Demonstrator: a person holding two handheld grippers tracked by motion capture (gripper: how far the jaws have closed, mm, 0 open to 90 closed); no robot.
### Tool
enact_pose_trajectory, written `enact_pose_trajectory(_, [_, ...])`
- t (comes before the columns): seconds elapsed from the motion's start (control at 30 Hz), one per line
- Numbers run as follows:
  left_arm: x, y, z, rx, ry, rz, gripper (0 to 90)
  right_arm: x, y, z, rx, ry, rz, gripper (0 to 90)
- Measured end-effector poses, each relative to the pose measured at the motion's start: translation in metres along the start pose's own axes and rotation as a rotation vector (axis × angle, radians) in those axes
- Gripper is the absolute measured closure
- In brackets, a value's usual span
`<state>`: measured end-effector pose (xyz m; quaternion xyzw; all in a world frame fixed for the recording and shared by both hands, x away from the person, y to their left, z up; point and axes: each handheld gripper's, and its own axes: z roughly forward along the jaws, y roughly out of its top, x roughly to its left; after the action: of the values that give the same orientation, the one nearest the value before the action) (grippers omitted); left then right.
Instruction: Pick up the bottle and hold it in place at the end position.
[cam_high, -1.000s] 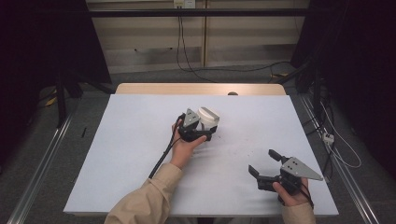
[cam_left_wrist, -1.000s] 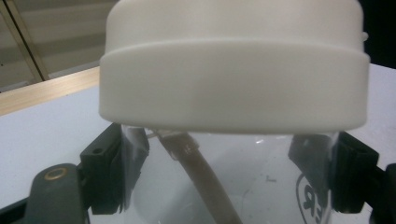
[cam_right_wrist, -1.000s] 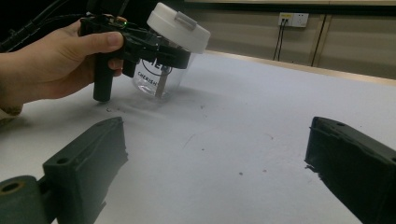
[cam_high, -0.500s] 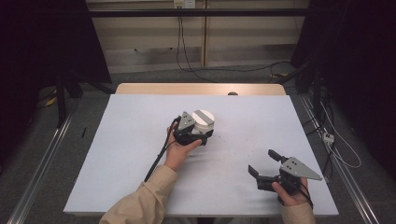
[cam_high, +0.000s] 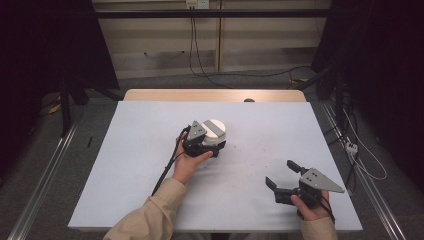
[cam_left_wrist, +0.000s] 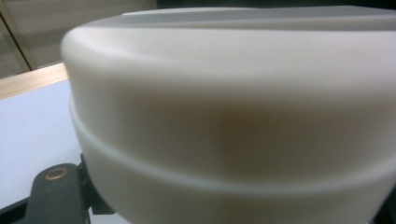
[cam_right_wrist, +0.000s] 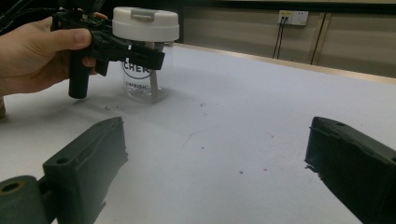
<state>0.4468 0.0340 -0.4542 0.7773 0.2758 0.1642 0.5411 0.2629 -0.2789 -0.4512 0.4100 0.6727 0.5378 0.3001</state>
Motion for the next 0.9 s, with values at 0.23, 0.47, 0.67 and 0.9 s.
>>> enact_pose_trajectory(0.23, [0.005,0.001,0.006,-0.037,0.032,-0.014,18.8,0.000,0.000,0.001,0.000,0.005,-0.001,4.4])
enact_pose_trajectory(0.47, [0.000,-0.001,0.014,-0.055,0.025,0.006,18.7,0.001,0.000,0.003,0.004,0.011,-0.004,4.4])
enact_pose_trajectory(0.67, [0.001,-0.002,0.014,-0.053,0.018,0.005,18.6,0.002,0.002,0.008,0.007,0.017,-0.010,4.3])
enact_pose_trajectory(0.9, [0.001,-0.002,0.014,-0.049,0.015,0.017,18.6,0.009,0.011,0.027,0.014,0.028,-0.023,4.2])
